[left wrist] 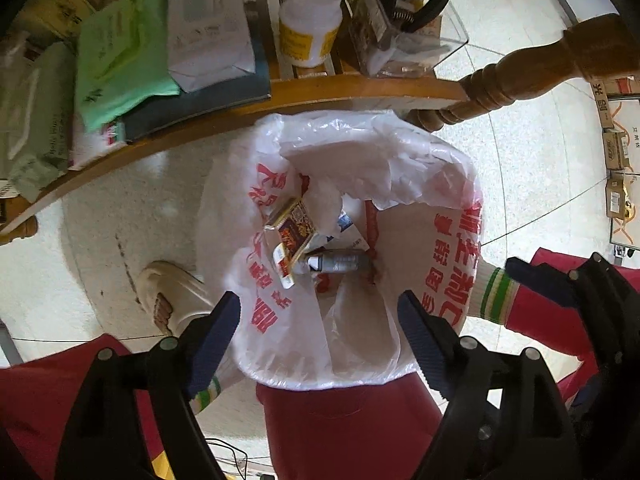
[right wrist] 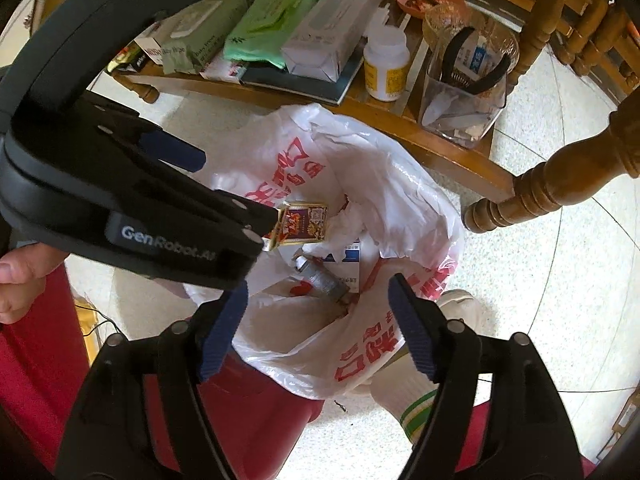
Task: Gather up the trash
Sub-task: 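Raise both tools back over the table toward the remaining boxes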
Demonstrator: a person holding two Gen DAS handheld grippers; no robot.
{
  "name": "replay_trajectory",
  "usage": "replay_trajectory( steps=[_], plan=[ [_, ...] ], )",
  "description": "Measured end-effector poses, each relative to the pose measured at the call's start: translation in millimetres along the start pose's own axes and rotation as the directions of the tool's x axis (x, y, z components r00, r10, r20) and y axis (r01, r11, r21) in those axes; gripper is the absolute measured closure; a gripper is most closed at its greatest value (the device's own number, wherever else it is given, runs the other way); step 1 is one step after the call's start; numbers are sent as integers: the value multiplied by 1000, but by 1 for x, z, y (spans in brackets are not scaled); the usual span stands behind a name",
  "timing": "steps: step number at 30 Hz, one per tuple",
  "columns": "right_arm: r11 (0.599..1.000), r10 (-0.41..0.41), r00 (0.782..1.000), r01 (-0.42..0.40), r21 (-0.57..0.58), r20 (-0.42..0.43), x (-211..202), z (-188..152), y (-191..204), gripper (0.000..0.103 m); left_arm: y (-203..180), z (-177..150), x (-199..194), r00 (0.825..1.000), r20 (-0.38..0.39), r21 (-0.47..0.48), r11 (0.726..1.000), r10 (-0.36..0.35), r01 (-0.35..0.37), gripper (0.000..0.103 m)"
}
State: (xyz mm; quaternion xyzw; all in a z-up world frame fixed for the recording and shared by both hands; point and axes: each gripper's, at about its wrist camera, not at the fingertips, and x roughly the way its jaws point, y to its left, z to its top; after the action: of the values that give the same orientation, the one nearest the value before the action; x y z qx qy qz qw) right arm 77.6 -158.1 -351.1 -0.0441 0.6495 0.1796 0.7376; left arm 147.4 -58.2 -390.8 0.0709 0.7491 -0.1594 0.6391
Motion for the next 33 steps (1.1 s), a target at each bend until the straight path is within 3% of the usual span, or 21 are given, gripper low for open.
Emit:
replay_trajectory(
  steps=[5,8,10,15,21,25,29,33],
  plan=[
    [1000,6,997,-5,-13,76,-46,-6,7,19,4,-25,-51,996,92,6,1000,19,-19,24],
    [999,9,989,-3,-38,150,-94,-8,11,17,5,-41,-97,986,164,37,999,26,-32,19],
    [998,-4,984,17,-67,180,-119,-6,15,15,3,-50,-130,976,214,71,995,47,-64,18],
    [984,-24,950,76,-159,312,-212,10,16,9,-1,-57,-236,922,372,153,973,104,-171,13],
    [959,-53,898,168,-228,438,-312,45,7,7,-1,-29,-346,882,459,202,955,104,-218,10],
    [938,-39,886,192,-289,462,-354,67,5,7,-7,2,-405,864,489,254,927,122,-275,9],
    [909,4,891,186,-373,455,-382,90,5,7,-11,37,-435,876,467,319,900,124,-298,9],
    [853,25,893,215,-475,449,-407,115,4,7,-10,73,-448,877,453,353,870,163,-344,9]
  ],
)
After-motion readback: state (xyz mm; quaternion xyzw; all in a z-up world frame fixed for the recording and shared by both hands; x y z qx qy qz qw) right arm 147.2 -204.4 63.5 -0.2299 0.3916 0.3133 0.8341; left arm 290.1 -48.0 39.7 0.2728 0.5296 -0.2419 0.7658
